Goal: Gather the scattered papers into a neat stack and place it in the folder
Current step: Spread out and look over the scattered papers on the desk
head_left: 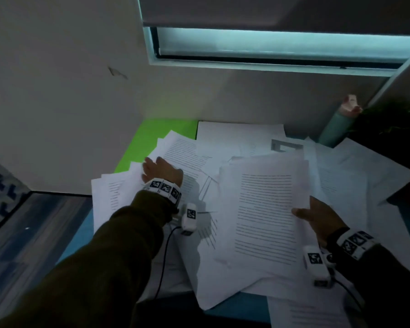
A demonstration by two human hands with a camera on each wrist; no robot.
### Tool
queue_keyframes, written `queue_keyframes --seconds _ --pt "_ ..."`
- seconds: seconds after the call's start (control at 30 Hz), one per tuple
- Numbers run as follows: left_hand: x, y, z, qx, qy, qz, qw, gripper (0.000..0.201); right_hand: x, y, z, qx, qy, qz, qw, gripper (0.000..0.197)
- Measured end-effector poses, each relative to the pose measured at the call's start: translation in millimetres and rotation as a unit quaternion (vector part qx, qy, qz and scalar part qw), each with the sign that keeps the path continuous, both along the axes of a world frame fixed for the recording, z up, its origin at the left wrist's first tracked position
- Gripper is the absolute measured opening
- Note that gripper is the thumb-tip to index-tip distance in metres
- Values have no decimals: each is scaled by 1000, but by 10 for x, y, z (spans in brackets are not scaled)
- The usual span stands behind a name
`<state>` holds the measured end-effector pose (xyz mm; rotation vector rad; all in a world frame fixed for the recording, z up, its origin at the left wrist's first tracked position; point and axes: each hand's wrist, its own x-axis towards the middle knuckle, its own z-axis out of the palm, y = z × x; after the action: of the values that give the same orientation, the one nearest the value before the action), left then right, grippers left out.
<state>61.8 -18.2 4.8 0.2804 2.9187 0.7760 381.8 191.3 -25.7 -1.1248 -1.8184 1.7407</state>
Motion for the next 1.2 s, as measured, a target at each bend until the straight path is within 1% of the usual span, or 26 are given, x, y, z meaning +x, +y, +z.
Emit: queue_keyframes --seconds 0.1,0.17,0.2,0.27,0.3,0.37,0.4,0.47,0.5,0.57,0.63,0.7,0.77,0.8,0.9,0.97,1.03,1.13,1.2 --pt "-149 -69 -14 -40 -43 35 998 88 -28 -17 22 -10 2 1 1000 45" --pt "-250 -122 -19 -64 -64 28 996 96 -31 -18 -2 -23 14 4 1000 45" --pt "-284 -148 -8 -77 -66 24 995 96 -34 -32 7 -31 23 1 999 47" --pt "-350 -199 17 -91 -56 17 994 92 -26 -46 3 -43 36 1 998 68" --pt "-388 -214 18 -91 -55 12 994 91 -24 -39 -7 -46 36 5 998 68" --pt "-434 -233 27 -76 -65 -5 995 90 -28 -21 -20 -49 25 1 998 46" --pt "-436 -243 41 -60 -80 -17 995 87 -27 9 -50 -53 18 -3 998 44" --pt "-417 -257 59 -16 -96 -53 994 69 -36 38 -91 -49 9 -6 999 45" --pt "-394 -265 65 1 -90 -67 994 60 -38 48 -109 -48 8 -7 999 45" --pt "-339 -277 82 28 -68 -83 994 54 -32 59 -120 -50 7 -9 999 46" --pt "-282 -293 123 17 -52 -117 992 48 -36 54 -120 -52 5 -13 999 46" --pt "-245 -328 160 -3 -43 -151 988 35 -32 48 -116 -53 6 -14 998 45" --pt "-229 -372 186 3 -30 -168 985 27 -25 36 -103 -55 10 -16 998 45" --pt "-218 -396 190 7 -23 -175 984 28 -22 24 -90 -54 14 -15 998 44" --pt "-216 -443 206 34 5 -185 982 40 -11 10 -57 -47 17 -18 999 42" --pt "-220 -465 230 30 27 -180 983 44 -3 16 -62 -37 15 -21 999 43" --pt "-239 -481 239 40 46 -167 984 42 13 22 -79 -20 12 -23 999 42" --pt "-253 -498 317 95 91 -130 983 36 65 44 -91 12 4 -36 999 41" --pt "-266 -513 429 139 134 -107 975 31 110 62 -73 33 -3 -42 999 39"
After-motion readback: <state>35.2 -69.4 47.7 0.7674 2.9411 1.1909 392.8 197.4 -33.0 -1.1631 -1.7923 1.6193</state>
